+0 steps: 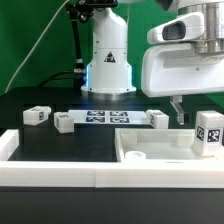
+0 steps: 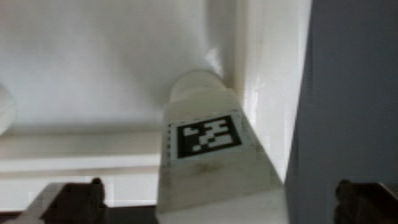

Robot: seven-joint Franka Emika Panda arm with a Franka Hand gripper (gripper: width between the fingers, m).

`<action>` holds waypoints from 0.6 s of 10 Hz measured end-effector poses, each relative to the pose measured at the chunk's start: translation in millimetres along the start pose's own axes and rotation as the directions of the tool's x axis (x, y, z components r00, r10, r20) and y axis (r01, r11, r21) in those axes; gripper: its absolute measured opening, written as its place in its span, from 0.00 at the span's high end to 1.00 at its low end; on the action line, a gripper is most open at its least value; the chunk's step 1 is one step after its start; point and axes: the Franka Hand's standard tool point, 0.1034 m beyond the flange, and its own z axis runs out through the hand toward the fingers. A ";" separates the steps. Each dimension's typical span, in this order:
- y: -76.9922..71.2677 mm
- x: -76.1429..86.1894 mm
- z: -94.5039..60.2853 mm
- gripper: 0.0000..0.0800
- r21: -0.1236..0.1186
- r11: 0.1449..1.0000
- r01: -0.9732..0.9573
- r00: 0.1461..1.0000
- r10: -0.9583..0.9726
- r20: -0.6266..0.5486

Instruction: Assemble one leg

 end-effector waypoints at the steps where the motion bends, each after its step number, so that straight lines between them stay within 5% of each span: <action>1: 2.2 -0.1 0.5 0.19 0.000 0.999 0.035 0.999 -0.035 -0.004; 4: 1.8 -0.1 0.4 0.64 0.001 1.000 0.031 0.999 -0.031 -0.004; 6: 1.7 -0.1 0.4 0.64 0.001 1.000 0.006 1.000 -0.006 -0.004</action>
Offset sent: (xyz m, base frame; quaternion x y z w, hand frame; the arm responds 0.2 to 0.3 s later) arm 0.0000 0.0000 0.0000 0.0000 0.0000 0.0000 1.0000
